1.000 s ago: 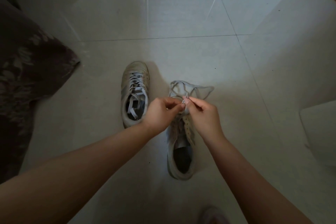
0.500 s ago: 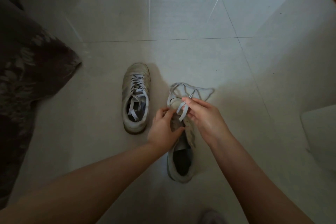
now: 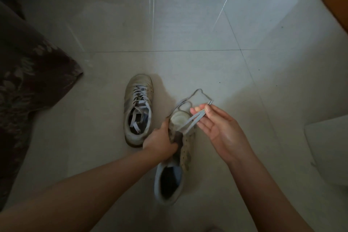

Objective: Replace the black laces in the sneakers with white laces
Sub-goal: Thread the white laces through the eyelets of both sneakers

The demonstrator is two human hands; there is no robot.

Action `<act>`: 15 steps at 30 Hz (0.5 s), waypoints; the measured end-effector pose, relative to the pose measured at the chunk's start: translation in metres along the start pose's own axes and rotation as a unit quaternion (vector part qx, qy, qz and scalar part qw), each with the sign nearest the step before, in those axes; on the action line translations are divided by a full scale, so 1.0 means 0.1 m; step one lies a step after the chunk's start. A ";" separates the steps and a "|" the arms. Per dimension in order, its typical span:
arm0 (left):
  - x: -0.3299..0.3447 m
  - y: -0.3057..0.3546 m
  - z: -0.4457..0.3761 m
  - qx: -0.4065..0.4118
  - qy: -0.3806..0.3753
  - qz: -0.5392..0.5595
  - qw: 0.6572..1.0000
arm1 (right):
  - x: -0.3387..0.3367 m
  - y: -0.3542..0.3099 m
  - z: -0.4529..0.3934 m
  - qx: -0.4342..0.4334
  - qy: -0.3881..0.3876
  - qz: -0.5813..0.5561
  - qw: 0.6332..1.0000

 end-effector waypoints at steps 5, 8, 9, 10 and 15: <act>0.19 0.04 0.05 0.001 -0.084 -0.055 0.995 | 0.09 0.17 0.03 0.058 -0.028 -0.034 0.997; 0.16 0.06 -0.01 -0.014 -0.087 -0.032 0.996 | 0.14 0.17 0.07 0.082 -0.055 -0.113 0.989; 0.14 0.07 -0.03 -0.021 -0.087 -0.018 0.996 | 0.14 0.19 0.08 0.092 -0.057 -0.139 0.984; 0.13 0.08 -0.05 -0.027 -0.091 -0.007 0.995 | 0.13 0.21 0.08 0.102 -0.056 -0.160 0.980; 0.22 0.02 0.00 -0.058 -0.155 0.047 0.985 | 0.01 0.33 0.04 0.127 -0.031 -0.194 0.972</act>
Point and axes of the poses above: each hand's wrist, its own z-axis away from the middle knuckle, its own x-axis out of the palm, y = z × x, the point moved 10 cm from there along -z, towards the middle knuckle, and after that the axes turned 10 degrees about x, right-handed, at the moved point
